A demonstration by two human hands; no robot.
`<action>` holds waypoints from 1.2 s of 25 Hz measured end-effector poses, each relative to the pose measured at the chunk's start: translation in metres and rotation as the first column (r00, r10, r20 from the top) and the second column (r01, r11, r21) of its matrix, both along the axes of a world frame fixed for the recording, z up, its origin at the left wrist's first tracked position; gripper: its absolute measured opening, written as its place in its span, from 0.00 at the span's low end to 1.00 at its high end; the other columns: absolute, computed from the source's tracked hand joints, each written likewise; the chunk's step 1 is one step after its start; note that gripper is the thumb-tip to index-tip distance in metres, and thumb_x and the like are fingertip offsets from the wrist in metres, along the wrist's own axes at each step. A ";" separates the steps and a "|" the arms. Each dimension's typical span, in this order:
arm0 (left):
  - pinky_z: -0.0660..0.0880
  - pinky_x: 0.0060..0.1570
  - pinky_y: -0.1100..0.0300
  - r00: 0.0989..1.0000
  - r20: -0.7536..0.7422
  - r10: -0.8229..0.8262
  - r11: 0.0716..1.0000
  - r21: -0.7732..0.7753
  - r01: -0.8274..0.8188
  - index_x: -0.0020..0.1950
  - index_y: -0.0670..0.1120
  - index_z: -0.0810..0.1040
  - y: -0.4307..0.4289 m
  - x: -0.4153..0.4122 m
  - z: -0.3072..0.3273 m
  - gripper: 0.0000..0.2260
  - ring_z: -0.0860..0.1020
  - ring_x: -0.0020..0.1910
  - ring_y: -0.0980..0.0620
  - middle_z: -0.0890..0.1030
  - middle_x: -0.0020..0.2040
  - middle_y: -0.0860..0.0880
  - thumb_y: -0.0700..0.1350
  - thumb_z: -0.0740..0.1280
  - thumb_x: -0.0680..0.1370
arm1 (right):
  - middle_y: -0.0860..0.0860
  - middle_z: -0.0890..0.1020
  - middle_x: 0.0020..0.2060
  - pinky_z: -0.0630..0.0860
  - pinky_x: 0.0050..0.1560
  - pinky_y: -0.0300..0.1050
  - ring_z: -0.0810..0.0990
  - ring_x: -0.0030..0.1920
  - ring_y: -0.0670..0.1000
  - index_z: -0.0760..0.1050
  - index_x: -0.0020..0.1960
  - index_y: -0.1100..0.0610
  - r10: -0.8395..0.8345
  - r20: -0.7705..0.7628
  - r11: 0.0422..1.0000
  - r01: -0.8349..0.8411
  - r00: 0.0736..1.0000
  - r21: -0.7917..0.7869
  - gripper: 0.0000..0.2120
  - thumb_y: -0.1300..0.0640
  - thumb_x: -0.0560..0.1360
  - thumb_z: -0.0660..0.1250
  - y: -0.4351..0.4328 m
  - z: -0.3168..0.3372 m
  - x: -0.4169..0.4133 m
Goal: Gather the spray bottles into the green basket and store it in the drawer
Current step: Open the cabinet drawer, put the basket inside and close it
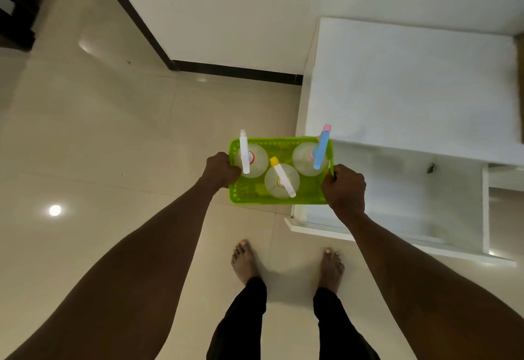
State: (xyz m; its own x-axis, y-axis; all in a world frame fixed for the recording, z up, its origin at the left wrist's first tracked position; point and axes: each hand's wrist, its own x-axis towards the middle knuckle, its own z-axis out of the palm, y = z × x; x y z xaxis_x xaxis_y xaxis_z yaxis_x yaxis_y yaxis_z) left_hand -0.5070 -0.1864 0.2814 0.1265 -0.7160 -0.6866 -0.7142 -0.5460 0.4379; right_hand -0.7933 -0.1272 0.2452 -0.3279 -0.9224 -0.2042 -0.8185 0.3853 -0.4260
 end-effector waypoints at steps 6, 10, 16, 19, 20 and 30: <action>0.82 0.51 0.47 0.997 0.062 -0.050 0.998 -0.027 0.052 0.50 0.34 0.81 0.012 -0.068 -0.005 0.10 0.84 0.47 0.37 0.83 0.48 0.35 0.40 0.69 0.73 | 0.55 0.75 0.25 0.71 0.32 0.51 0.73 0.30 0.60 0.69 0.33 0.59 0.020 0.027 0.998 -0.022 0.999 0.058 0.08 0.61 0.69 0.66 0.022 0.004 -0.076; 0.80 0.49 0.53 0.990 0.110 -0.088 0.995 -0.033 0.093 0.49 0.35 0.81 0.015 -0.118 -0.010 0.10 0.82 0.48 0.38 0.83 0.48 0.37 0.41 0.70 0.73 | 0.55 0.76 0.26 0.71 0.33 0.51 0.74 0.31 0.59 0.71 0.34 0.58 0.039 0.048 0.997 -0.042 0.998 0.068 0.08 0.60 0.71 0.67 0.028 0.003 -0.128; 0.79 0.48 0.54 0.980 0.076 -0.183 0.983 0.030 0.181 0.47 0.37 0.81 0.025 -0.183 -0.028 0.17 0.81 0.49 0.39 0.82 0.47 0.39 0.45 0.65 0.64 | 0.54 0.78 0.29 0.72 0.34 0.50 0.75 0.33 0.60 0.74 0.36 0.56 -0.057 0.022 0.988 0.054 0.998 0.148 0.06 0.59 0.72 0.66 0.048 -0.023 -0.185; 0.79 0.48 0.54 0.971 0.036 -0.235 0.971 0.045 0.233 0.46 0.36 0.81 0.027 -0.205 -0.047 0.20 0.81 0.49 0.38 0.82 0.47 0.38 0.45 0.63 0.61 | 0.53 0.77 0.28 0.65 0.34 0.46 0.75 0.33 0.60 0.70 0.34 0.54 -0.071 -0.027 0.982 0.074 0.997 0.174 0.09 0.59 0.72 0.66 0.058 -0.042 -0.208; 0.77 0.46 0.56 0.966 0.037 -0.256 0.966 0.047 0.254 0.46 0.36 0.81 0.027 -0.212 -0.055 0.17 0.81 0.50 0.39 0.82 0.47 0.38 0.44 0.65 0.63 | 0.52 0.75 0.27 0.63 0.34 0.45 0.73 0.32 0.59 0.68 0.33 0.53 -0.075 -0.036 0.981 0.080 0.997 0.176 0.11 0.59 0.72 0.66 0.059 -0.048 -0.214; 0.74 0.59 0.53 0.926 0.101 -0.365 0.931 0.027 0.364 0.62 0.37 0.74 0.037 -0.255 -0.148 0.19 0.78 0.61 0.38 0.80 0.58 0.39 0.44 0.70 0.75 | 0.53 0.78 0.31 0.64 0.36 0.43 0.74 0.34 0.56 0.75 0.34 0.57 -0.113 0.020 0.947 0.102 0.993 0.305 0.08 0.59 0.70 0.72 0.062 -0.110 -0.252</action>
